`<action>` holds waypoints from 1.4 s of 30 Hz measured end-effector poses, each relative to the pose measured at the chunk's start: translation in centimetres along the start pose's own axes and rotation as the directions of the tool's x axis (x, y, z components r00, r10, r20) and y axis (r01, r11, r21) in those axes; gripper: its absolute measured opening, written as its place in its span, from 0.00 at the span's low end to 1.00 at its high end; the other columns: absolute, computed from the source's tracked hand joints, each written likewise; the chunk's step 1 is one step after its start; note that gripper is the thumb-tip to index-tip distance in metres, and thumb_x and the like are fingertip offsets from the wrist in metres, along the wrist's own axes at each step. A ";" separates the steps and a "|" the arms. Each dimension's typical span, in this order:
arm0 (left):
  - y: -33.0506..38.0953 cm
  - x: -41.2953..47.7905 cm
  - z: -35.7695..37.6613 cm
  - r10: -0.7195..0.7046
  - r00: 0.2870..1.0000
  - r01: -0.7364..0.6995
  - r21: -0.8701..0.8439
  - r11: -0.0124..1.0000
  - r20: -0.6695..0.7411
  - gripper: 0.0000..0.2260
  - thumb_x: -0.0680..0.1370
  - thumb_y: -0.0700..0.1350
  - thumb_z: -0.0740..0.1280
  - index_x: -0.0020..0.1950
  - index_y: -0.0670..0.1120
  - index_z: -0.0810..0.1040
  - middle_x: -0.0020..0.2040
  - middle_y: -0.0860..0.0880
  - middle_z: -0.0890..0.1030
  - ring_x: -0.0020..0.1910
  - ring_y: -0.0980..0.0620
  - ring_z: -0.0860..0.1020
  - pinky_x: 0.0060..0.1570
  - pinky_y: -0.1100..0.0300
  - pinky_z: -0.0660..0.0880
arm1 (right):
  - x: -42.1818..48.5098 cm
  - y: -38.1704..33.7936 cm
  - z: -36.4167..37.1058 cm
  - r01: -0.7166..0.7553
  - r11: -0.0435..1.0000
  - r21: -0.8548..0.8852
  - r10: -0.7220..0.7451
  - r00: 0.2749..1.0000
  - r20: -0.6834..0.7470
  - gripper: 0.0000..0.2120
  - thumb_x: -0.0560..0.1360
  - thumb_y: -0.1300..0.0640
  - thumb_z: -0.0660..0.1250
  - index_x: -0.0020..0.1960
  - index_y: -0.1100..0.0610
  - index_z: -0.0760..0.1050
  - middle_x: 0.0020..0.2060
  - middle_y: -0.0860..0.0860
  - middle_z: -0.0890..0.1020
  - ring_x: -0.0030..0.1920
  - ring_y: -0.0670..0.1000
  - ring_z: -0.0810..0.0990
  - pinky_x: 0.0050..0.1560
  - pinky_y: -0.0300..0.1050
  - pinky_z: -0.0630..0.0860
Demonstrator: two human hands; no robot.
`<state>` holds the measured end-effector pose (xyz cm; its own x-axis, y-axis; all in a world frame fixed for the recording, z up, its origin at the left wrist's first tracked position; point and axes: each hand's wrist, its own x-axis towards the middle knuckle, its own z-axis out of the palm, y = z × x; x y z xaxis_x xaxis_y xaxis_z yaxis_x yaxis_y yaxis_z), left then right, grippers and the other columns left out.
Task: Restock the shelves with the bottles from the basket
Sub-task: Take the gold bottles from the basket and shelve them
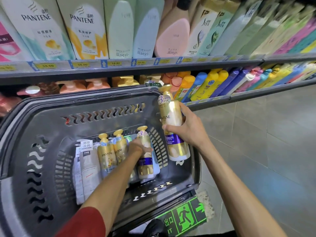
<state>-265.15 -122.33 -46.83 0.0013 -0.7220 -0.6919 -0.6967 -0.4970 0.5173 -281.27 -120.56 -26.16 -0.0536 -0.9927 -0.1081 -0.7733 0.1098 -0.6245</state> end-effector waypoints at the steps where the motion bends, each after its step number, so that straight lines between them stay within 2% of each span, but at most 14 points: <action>1: -0.1 0.1 0.1 0.005 1.000 -0.005 -0.017 1.000 0.009 0.26 0.70 0.57 0.79 0.59 0.44 0.77 0.60 0.44 0.81 0.54 0.46 0.79 0.49 0.58 0.71 | 0.1 0.1 -0.1 -0.010 1.000 0.004 0.010 1.000 0.002 0.41 0.59 0.36 0.75 0.70 0.39 0.66 0.54 0.42 0.82 0.53 0.49 0.81 0.51 0.47 0.78; 3: -0.6 0.3 -0.1 0.003 0.999 0.000 -0.057 0.998 0.052 0.26 0.69 0.57 0.80 0.56 0.44 0.75 0.57 0.45 0.80 0.54 0.46 0.78 0.53 0.57 0.73 | 0.2 0.2 -0.2 -0.024 1.000 0.010 0.024 1.000 0.003 0.41 0.58 0.35 0.74 0.69 0.37 0.66 0.52 0.41 0.81 0.51 0.49 0.82 0.51 0.48 0.79; 6: -1.0 0.3 -0.6 0.009 0.994 0.010 -0.169 0.986 0.108 0.28 0.69 0.53 0.81 0.62 0.42 0.76 0.58 0.44 0.81 0.58 0.43 0.79 0.62 0.52 0.74 | 0.4 0.3 -0.1 -0.016 1.000 0.013 0.016 1.000 0.018 0.41 0.58 0.35 0.74 0.69 0.38 0.66 0.53 0.41 0.81 0.52 0.47 0.82 0.50 0.46 0.79; 9: -1.4 -0.3 -1.0 0.070 0.992 -0.030 -0.340 0.940 0.105 0.25 0.67 0.47 0.83 0.59 0.46 0.78 0.55 0.46 0.84 0.54 0.45 0.81 0.59 0.53 0.76 | 0.4 0.2 0.1 -0.008 1.000 0.010 0.007 1.000 0.027 0.42 0.59 0.35 0.74 0.70 0.40 0.66 0.54 0.42 0.82 0.52 0.47 0.81 0.52 0.48 0.79; 14: -2.5 -1.1 -1.7 0.137 0.989 -0.098 -0.475 0.875 0.048 0.32 0.65 0.46 0.84 0.65 0.45 0.74 0.57 0.46 0.83 0.56 0.45 0.82 0.61 0.46 0.78 | 0.4 0.3 0.0 -0.006 0.999 0.032 0.004 0.999 0.041 0.43 0.58 0.35 0.75 0.71 0.39 0.66 0.54 0.41 0.82 0.52 0.46 0.81 0.54 0.48 0.79; 18: -2.8 -1.4 -3.3 0.166 0.986 -0.126 -0.551 0.825 0.023 0.29 0.64 0.49 0.85 0.59 0.47 0.75 0.54 0.47 0.84 0.53 0.47 0.83 0.54 0.52 0.80 | 0.4 0.5 0.0 0.010 0.998 0.055 -0.012 0.999 0.035 0.43 0.58 0.34 0.74 0.71 0.37 0.65 0.55 0.39 0.81 0.54 0.45 0.81 0.54 0.48 0.79; 20: -3.0 -1.9 -4.6 0.195 0.980 -0.137 -0.570 0.811 0.043 0.32 0.61 0.52 0.85 0.59 0.48 0.75 0.54 0.47 0.85 0.53 0.48 0.84 0.55 0.50 0.81 | 0.5 0.6 0.1 0.012 0.997 0.076 -0.014 0.999 0.033 0.44 0.58 0.35 0.75 0.72 0.38 0.65 0.56 0.40 0.81 0.54 0.46 0.81 0.56 0.50 0.79; 23: -3.3 -3.1 -6.2 0.224 0.973 -0.153 -0.595 0.789 0.048 0.38 0.56 0.55 0.84 0.61 0.48 0.74 0.56 0.45 0.85 0.55 0.45 0.84 0.59 0.43 0.80 | 0.7 0.7 0.3 -0.034 0.983 0.180 0.027 0.999 0.045 0.44 0.58 0.40 0.78 0.71 0.37 0.66 0.56 0.41 0.82 0.53 0.45 0.82 0.56 0.53 0.80; 25: -3.7 -4.1 -7.0 0.230 0.973 -0.169 -0.593 0.787 0.029 0.36 0.58 0.51 0.84 0.62 0.47 0.74 0.56 0.45 0.85 0.56 0.44 0.84 0.60 0.42 0.79 | 0.8 0.5 0.4 -0.066 0.965 0.255 0.054 0.997 0.056 0.43 0.60 0.47 0.81 0.72 0.39 0.67 0.55 0.42 0.83 0.51 0.45 0.83 0.55 0.54 0.81; 29: -4.3 -6.8 -9.5 0.189 0.981 -0.183 -0.555 0.812 -0.047 0.24 0.65 0.45 0.84 0.56 0.48 0.78 0.51 0.49 0.86 0.52 0.48 0.85 0.55 0.49 0.82 | 0.5 -1.5 0.5 -0.079 0.933 0.351 0.049 0.994 0.093 0.42 0.63 0.56 0.82 0.72 0.44 0.69 0.53 0.41 0.83 0.50 0.44 0.83 0.53 0.48 0.83; 32: -3.8 -10.7 -12.4 0.157 0.981 -0.193 -0.562 0.804 -0.112 0.21 0.66 0.43 0.83 0.53 0.47 0.77 0.48 0.48 0.85 0.47 0.50 0.84 0.45 0.56 0.82 | 0.0 -4.2 0.0 -0.100 0.905 0.413 0.052 0.991 0.126 0.42 0.63 0.59 0.82 0.72 0.45 0.68 0.57 0.48 0.82 0.53 0.49 0.83 0.53 0.48 0.82; 37: -2.1 -18.6 -19.0 0.163 0.973 -0.228 -0.579 0.783 -0.163 0.24 0.65 0.43 0.84 0.56 0.44 0.77 0.51 0.47 0.86 0.52 0.46 0.84 0.52 0.53 0.82 | -1.4 -9.7 -1.8 -0.184 0.851 0.492 0.096 0.975 0.199 0.41 0.63 0.60 0.82 0.71 0.46 0.68 0.51 0.45 0.83 0.46 0.40 0.84 0.41 0.34 0.80; 40: -0.4 -23.7 -23.1 0.172 0.963 -0.259 -0.539 0.802 -0.207 0.31 0.62 0.51 0.84 0.59 0.45 0.77 0.51 0.50 0.86 0.51 0.51 0.84 0.49 0.58 0.81 | -2.5 -13.6 -3.9 -0.231 0.842 0.488 0.124 0.962 0.242 0.39 0.61 0.56 0.83 0.68 0.48 0.69 0.48 0.47 0.85 0.45 0.42 0.84 0.44 0.38 0.80; 42: 0.9 -27.1 -25.7 0.186 0.955 -0.282 -0.511 0.812 -0.231 0.29 0.61 0.52 0.85 0.58 0.49 0.77 0.48 0.56 0.86 0.47 0.59 0.83 0.43 0.66 0.78 | -3.5 -16.5 -5.7 -0.259 0.817 0.516 0.128 0.953 0.276 0.38 0.58 0.52 0.84 0.62 0.47 0.71 0.43 0.45 0.86 0.42 0.42 0.85 0.41 0.37 0.80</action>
<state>-247.39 -115.59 -14.71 0.0378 -0.8932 -0.4481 -0.1996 -0.4461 0.8725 -271.96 -119.15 -11.06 0.0243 -0.9180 -0.3959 -0.2916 0.3723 -0.8811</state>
